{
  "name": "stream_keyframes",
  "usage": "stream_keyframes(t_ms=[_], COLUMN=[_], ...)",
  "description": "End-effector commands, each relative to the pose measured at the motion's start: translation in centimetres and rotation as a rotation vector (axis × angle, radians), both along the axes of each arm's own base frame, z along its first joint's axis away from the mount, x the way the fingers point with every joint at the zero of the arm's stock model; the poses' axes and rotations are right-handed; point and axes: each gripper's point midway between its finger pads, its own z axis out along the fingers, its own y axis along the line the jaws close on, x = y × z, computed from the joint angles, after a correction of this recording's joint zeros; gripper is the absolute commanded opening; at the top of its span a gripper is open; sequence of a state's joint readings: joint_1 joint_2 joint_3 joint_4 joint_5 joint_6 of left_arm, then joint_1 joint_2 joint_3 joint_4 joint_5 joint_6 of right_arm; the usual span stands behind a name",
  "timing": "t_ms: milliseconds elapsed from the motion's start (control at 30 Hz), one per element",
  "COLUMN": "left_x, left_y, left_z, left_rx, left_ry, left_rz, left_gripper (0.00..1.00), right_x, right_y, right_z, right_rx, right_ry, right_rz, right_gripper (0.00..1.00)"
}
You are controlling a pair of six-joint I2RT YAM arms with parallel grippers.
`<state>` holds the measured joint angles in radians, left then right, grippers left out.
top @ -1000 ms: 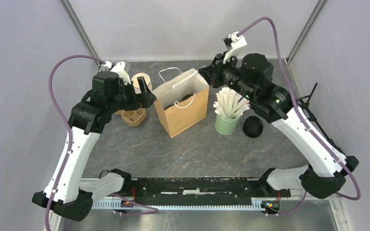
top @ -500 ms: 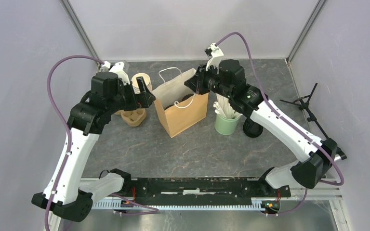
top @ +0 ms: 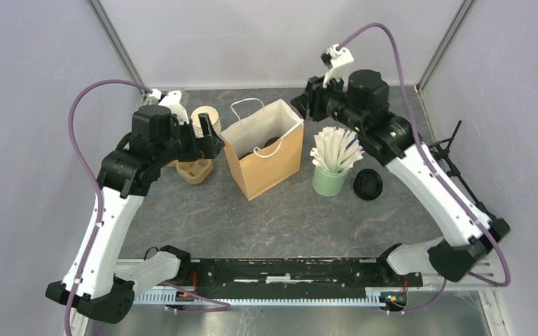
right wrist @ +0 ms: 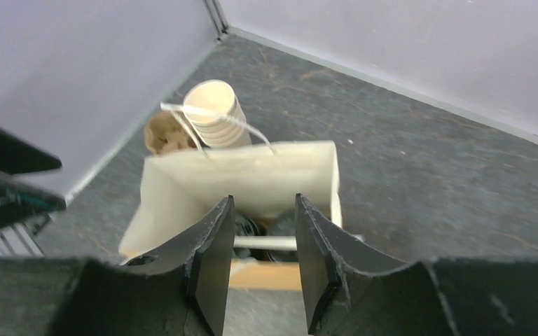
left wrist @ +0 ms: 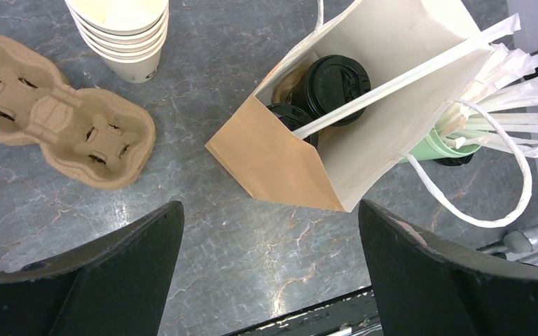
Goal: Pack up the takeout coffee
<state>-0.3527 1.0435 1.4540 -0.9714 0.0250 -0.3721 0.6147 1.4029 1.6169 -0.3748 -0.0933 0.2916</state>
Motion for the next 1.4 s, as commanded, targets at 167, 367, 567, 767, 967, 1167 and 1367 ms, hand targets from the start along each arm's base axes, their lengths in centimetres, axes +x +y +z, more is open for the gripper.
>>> stream_keyframes(t_ms=[167,367,567,767,967,1167,1367], left_x=[0.5,0.3,-0.1,-0.2,-0.3,-0.2,-0.2], left_y=[0.6,0.6,0.2,0.0,0.2,0.0,0.1], left_z=[0.9,0.7,0.8,0.8,1.1,0.8,0.7], left_rx=[0.044,0.039,0.02,0.013,0.016,0.015,0.02], left_ry=[-0.044,-0.041,-0.038,-0.038,-0.048,-0.036,-0.036], left_rz=[-0.003,-0.006,-0.023,-0.037,-0.036,-0.036,-0.033], left_gripper=[1.0,1.0,1.0,1.0,1.0,1.0,1.0], right_x=[-6.3,-8.0,-7.9,-6.7,-6.2,-6.6,-6.5], right_y=[-7.7,-7.5,-6.1,-5.3,-6.0,-6.3,-6.2], right_z=[-4.7,-8.5,-11.7,-13.1,-14.3,-15.8,-16.6], right_rx=[-0.284,-0.346,-0.351,-0.391,-0.442,-0.469,-0.483], right_ry=[0.031,0.163,0.183,0.189,0.209,0.232,0.244], right_rz=[-0.059,0.017,0.089,0.108,0.074,0.088,0.092], right_gripper=[0.39,0.43,0.51,0.53,0.47,0.47,0.45])
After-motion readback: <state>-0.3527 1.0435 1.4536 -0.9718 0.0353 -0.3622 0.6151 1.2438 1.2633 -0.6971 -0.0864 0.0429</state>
